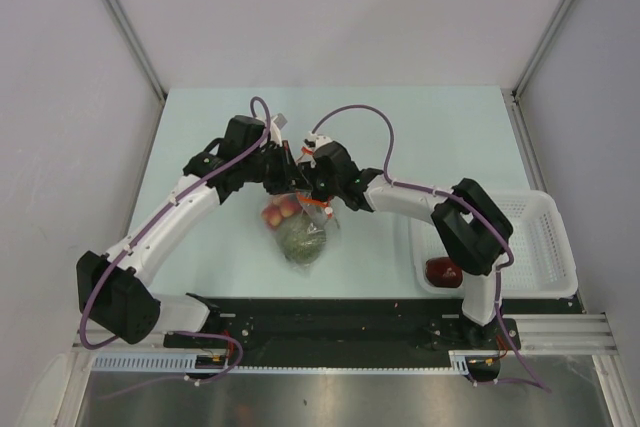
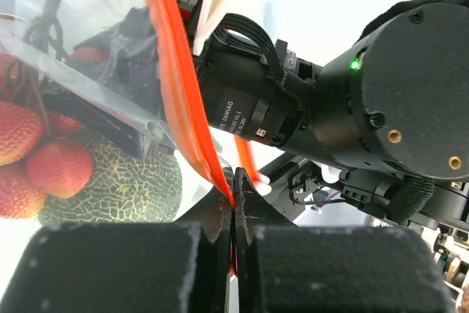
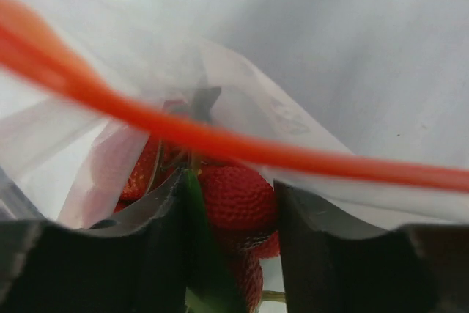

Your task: Open the zip-top bag and remove the fake food

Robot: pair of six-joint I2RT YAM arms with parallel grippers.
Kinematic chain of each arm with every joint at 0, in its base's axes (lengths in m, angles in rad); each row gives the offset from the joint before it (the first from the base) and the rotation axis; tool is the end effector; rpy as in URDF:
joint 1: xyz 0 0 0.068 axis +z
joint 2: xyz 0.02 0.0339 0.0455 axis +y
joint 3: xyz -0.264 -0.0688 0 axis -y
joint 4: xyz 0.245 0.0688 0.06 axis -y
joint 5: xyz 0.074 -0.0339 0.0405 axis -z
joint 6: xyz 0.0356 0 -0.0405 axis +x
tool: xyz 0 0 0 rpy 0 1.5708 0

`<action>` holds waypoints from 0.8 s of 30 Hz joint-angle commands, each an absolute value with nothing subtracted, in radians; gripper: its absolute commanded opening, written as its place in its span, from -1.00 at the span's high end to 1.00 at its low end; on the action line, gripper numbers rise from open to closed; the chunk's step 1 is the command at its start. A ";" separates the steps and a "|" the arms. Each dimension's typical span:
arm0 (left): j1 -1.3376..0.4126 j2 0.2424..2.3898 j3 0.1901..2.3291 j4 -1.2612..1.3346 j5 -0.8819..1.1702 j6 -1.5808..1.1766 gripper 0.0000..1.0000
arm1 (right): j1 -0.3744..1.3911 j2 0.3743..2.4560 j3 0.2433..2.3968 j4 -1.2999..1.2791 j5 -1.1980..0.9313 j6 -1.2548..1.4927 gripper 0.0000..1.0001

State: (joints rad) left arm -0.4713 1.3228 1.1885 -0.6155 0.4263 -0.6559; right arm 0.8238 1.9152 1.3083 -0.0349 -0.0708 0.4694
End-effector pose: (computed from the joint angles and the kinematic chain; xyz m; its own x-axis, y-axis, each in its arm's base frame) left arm 0.2463 -0.1420 0.3236 -0.8978 -0.1657 -0.4081 0.1710 0.7227 -0.6696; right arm 0.2919 0.3189 0.2060 -0.7112 -0.1040 -0.6952 -0.5031 0.7660 0.4001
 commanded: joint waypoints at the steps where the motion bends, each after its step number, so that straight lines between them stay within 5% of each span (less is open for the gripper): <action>1: -0.477 1.296 1.217 -0.607 0.430 -0.666 1.00 | 0.830 1.878 1.351 -0.024 -0.067 0.466 0.41; 7: -0.476 1.249 1.197 -0.644 0.348 -0.673 1.00 | 0.831 1.780 1.358 -0.100 -0.084 0.465 0.99; 24: -0.474 1.091 1.132 -0.679 0.100 -0.742 1.00 | 0.925 1.602 1.348 -0.222 -0.049 0.440 1.00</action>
State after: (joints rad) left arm -0.4728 1.1210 1.1465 -0.6880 0.1490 -0.7189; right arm 0.9195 1.6886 1.3155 -0.2329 -0.0731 0.4477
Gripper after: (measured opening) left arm 0.005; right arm 0.480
